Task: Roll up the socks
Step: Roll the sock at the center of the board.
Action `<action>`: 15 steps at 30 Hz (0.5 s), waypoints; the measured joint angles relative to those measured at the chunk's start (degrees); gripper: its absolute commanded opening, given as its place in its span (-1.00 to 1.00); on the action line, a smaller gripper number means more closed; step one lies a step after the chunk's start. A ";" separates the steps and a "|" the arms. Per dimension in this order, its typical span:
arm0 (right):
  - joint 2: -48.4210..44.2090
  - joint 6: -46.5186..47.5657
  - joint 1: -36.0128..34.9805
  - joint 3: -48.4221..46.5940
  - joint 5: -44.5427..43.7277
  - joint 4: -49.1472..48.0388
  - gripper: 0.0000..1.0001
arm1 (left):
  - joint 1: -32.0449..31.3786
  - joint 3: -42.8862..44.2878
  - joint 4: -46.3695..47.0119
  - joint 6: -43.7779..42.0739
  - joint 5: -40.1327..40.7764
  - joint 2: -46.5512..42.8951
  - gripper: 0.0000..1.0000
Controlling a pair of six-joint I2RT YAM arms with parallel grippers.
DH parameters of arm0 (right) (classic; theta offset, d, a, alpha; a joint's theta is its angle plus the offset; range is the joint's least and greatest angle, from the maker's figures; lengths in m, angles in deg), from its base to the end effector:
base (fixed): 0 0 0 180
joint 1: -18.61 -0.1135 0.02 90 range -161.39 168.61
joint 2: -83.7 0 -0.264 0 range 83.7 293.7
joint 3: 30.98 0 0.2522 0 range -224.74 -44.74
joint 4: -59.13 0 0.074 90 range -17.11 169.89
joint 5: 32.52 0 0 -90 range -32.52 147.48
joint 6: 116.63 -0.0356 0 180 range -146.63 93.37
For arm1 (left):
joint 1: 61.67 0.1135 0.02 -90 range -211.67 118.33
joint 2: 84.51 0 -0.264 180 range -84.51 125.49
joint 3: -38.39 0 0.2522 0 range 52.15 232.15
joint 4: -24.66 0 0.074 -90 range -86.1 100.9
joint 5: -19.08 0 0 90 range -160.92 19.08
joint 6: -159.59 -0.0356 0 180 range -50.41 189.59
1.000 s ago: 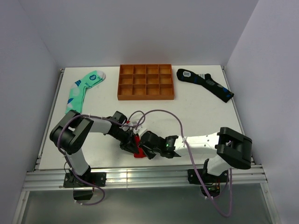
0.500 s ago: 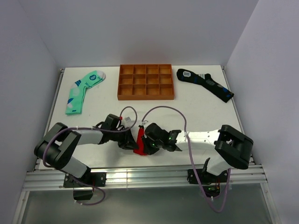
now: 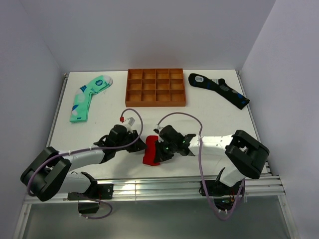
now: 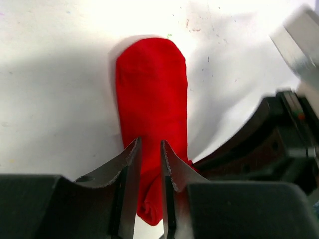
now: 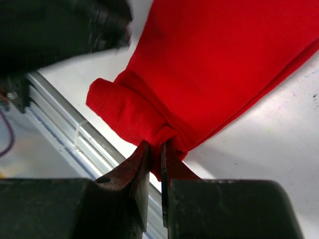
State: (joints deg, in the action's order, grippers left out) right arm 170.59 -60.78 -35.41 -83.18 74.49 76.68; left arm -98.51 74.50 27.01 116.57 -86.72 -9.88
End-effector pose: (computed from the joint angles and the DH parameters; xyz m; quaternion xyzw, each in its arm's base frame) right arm 0.1556 0.2321 0.1482 -0.2086 0.9135 0.3232 0.1325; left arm 0.1821 -0.1485 0.1471 -0.0161 0.8853 -0.3907 0.2518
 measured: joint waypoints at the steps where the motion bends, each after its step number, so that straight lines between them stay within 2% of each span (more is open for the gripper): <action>1: 0.39 -0.61 0.81 -0.02 1.09 0.04 -0.90 | -1.46 -0.46 0.33 -0.31 1.97 -0.72 -0.46; 6: 2.12 -1.90 3.56 -1.07 5.05 1.49 -0.90 | -8.48 -5.27 4.39 -0.87 10.62 -6.03 -0.40; 10: 3.89 -2.01 5.97 -2.38 8.41 3.58 -0.89 | -11.08 -10.36 7.21 -1.03 16.55 -10.64 -0.32; 14: 8.22 -1.36 7.96 -7.41 11.87 9.88 -0.90 | -13.09 -13.11 8.81 -1.49 22.25 -13.70 -0.26; 15: 9.53 -1.05 8.31 -9.05 12.55 12.00 -0.90 | -13.68 -13.53 9.25 -1.75 23.85 -14.25 -0.20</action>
State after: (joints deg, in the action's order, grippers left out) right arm 180.12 -61.83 -27.11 -92.23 87.04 88.68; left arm -112.19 60.97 36.26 114.82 -62.87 -24.13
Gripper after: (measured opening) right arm 0.145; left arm 0.365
